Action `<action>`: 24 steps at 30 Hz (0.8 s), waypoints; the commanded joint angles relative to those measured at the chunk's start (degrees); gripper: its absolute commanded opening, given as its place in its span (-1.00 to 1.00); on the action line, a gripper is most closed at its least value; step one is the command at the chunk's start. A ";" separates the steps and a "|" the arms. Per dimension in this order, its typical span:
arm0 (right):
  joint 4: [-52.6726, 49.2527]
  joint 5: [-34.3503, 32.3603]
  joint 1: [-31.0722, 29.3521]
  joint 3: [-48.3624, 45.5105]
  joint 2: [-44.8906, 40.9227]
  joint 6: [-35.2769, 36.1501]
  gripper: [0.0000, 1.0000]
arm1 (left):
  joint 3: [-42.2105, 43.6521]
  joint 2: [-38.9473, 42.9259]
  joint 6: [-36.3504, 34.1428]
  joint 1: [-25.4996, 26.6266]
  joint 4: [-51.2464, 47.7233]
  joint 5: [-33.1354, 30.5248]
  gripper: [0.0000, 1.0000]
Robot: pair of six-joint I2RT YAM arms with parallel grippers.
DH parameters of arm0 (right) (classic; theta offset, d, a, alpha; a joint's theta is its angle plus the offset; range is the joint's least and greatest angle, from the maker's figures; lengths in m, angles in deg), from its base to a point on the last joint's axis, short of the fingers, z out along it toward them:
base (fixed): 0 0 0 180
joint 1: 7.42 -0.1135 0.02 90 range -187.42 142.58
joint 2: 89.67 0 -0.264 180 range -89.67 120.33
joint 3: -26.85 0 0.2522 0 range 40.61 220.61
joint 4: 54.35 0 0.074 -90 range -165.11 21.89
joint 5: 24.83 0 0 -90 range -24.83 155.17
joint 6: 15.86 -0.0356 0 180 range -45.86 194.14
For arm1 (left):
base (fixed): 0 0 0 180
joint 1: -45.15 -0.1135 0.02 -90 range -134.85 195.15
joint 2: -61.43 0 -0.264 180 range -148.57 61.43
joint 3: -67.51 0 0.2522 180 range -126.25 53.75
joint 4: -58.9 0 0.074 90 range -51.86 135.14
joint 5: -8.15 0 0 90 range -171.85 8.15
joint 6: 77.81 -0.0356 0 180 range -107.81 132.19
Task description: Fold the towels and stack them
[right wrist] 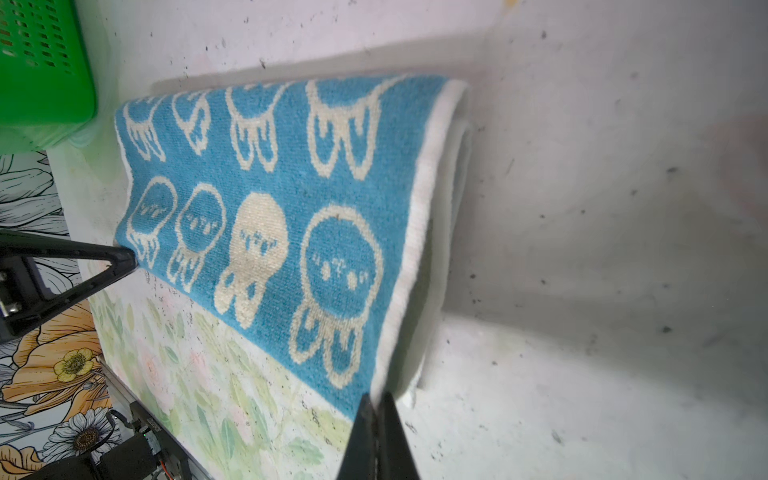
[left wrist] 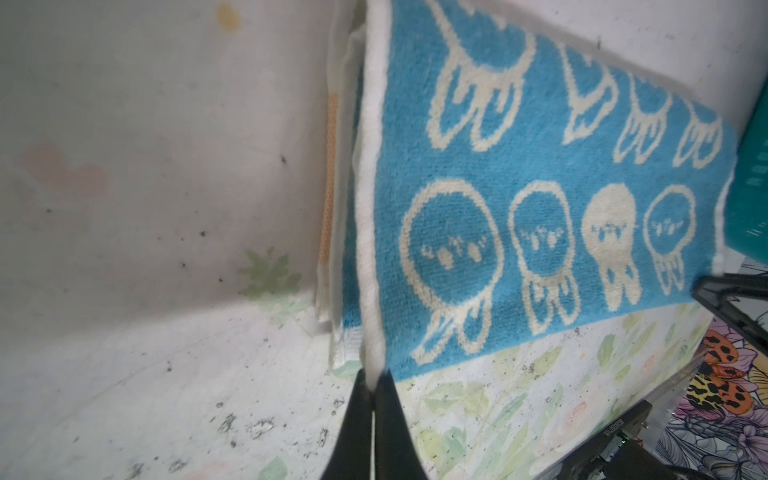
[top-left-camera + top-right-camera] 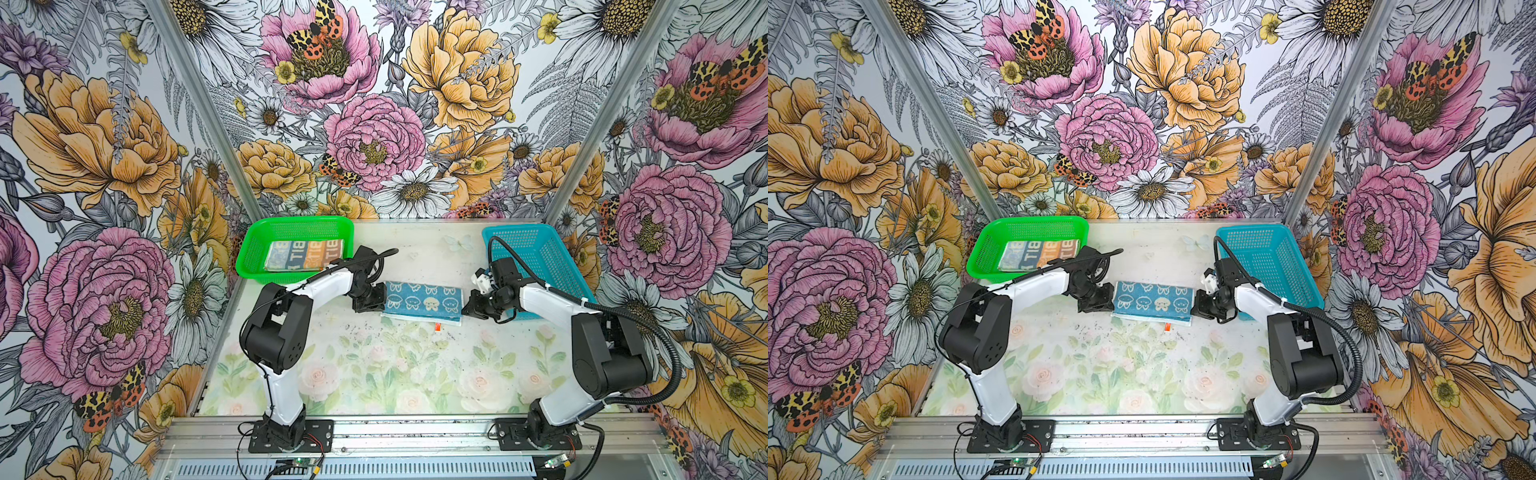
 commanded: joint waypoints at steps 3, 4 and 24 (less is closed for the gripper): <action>2.27 -1.27 -1.09 -3.04 -0.19 -0.05 -1.00 | 1.65 2.64 0.74 0.36 1.32 -1.92 -1.00; 2.80 -1.14 -1.25 -3.63 0.06 -0.21 -1.00 | 1.90 2.32 0.72 0.38 1.37 -1.99 -1.00; 6.44 2.37 -1.56 4.84 -5.45 -7.53 0.99 | -9.20 2.35 11.14 1.77 9.89 7.86 0.97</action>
